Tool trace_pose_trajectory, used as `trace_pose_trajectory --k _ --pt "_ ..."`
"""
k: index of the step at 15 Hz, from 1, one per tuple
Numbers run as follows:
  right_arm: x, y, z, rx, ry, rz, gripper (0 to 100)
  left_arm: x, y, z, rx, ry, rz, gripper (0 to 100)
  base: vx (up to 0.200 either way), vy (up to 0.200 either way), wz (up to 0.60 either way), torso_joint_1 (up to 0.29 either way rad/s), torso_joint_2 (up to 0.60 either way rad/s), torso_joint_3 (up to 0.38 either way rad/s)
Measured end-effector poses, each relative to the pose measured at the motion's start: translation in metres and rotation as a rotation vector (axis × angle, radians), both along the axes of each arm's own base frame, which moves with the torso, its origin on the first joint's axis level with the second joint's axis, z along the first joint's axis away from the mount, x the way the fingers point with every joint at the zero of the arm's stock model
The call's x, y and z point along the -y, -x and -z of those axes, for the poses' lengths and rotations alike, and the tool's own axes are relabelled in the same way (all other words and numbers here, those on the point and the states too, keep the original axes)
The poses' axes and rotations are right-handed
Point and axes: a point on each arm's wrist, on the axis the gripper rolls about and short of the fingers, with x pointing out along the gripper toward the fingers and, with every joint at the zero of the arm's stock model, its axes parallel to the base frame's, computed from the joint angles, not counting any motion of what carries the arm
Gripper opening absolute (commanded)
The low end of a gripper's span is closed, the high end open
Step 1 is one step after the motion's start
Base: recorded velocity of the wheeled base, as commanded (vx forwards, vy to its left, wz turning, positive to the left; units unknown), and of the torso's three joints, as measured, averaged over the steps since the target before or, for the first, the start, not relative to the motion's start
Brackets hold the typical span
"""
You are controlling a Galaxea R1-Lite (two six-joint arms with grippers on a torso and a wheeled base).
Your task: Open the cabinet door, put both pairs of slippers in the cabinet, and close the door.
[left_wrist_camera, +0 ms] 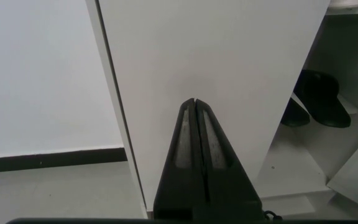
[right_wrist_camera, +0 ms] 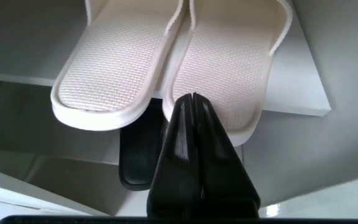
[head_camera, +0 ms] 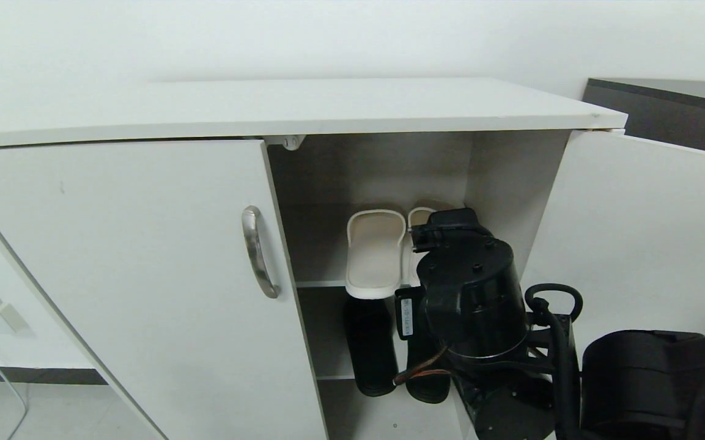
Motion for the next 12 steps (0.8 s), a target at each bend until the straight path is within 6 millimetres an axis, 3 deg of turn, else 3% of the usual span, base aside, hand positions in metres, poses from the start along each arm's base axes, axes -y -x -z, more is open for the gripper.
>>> trace_pose_trajectory --k 12 --pt "-0.0012 -0.0007 0.0044 -0.007 0.012 0.0 0 0.0 0.0 0.0 0.0 0.0 0.0 0 -0.2 0.0 0.0 0.003 0.0 0.001"
